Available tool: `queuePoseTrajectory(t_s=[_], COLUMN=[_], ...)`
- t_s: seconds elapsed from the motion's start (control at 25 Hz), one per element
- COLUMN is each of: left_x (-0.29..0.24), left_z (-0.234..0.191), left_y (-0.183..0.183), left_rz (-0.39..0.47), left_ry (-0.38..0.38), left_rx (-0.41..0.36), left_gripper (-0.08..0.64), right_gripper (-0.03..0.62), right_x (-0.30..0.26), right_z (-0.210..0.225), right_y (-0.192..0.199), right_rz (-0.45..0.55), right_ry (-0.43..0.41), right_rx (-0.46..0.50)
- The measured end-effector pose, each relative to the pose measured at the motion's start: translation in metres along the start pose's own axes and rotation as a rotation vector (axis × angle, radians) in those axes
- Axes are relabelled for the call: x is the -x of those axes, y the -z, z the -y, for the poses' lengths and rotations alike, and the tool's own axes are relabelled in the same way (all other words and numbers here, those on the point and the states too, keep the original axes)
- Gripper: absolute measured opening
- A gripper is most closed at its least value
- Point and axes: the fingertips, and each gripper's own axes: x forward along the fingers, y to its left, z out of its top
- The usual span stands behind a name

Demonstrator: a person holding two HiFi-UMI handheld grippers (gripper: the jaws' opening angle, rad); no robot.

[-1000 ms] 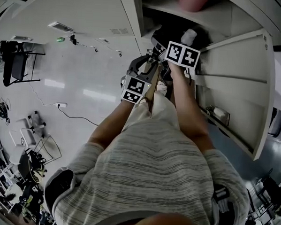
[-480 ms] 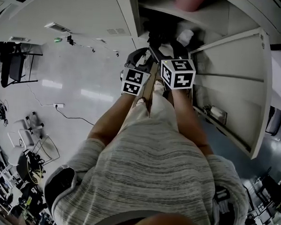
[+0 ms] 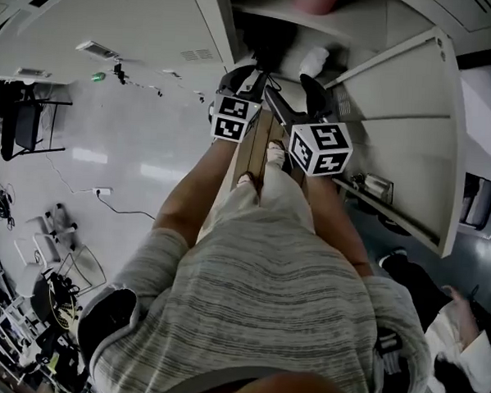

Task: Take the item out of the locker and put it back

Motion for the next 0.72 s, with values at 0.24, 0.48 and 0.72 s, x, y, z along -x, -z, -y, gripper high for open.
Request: queuePoseTrajectory(t_s=[0.24, 0.48, 0.72], left_x=[0.018, 0.068, 0.135], left_z=[0.004, 0.016, 0.039], left_y=[-0.015, -0.043, -0.079], left_rz=[0.078, 0.218, 0.346], left_ry=[0.034, 0.083, 0.148], left_rx=[0.019, 0.051, 0.016], left_gripper=[0.132, 0.133, 0.133], right_gripper=[0.319, 0.319, 0.319], right_x=[0.014, 0.041, 0.075], right_z=[-0.012, -0.031, -0.050], right_y=[0.000, -0.006, -0.023], right_rz=[0.031, 0.077, 0.159], right_ry=[-0.025, -0.072, -0.075], right_rx=[0.021, 0.071, 0.122])
